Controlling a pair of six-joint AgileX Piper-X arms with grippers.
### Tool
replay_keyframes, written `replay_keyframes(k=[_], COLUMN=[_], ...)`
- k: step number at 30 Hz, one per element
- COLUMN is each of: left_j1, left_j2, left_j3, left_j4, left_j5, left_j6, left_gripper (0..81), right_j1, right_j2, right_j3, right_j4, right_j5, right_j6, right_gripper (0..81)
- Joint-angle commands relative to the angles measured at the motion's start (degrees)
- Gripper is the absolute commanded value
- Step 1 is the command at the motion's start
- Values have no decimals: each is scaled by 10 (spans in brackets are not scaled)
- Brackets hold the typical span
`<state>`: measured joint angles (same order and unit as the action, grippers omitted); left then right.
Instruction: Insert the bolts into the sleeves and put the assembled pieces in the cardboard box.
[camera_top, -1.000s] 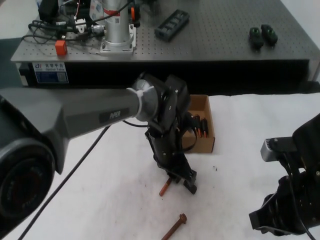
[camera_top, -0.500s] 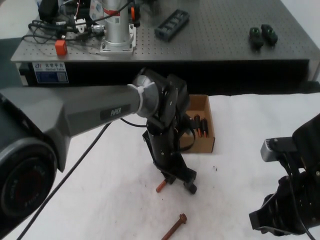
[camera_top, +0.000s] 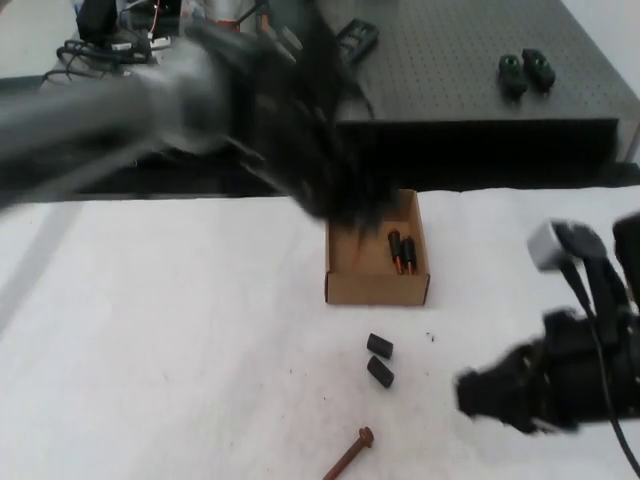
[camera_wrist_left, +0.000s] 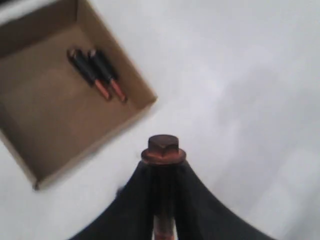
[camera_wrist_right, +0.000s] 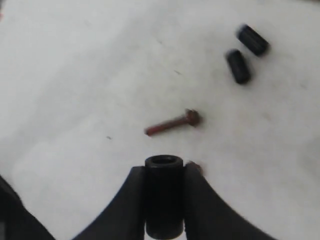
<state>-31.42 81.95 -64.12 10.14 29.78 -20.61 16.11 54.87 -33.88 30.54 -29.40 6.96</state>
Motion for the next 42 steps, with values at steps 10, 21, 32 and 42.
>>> replay_keyframes(k=[10, 21, 32, 42], left_j1=[1, 1, 1, 1], left_j2=[-128, -143, -143, -143], left_j3=[121, 124, 124, 124], left_j4=[-149, -154, -154, -154], left_j5=[36, 80, 95, 114], left_j6=[-91, -89, -90, -115], left_gripper=[7, 7, 7, 6], right_j1=[98, 98, 98, 98], right_j2=[25, 48, 64, 64], right_j3=[-2, -10, -19, -19], right_j4=[-351, -416, -456, -500], right_j5=[-21, -25, 3, 43], right_j6=[167, 188, 188, 180], right_gripper=[1, 1, 1, 1])
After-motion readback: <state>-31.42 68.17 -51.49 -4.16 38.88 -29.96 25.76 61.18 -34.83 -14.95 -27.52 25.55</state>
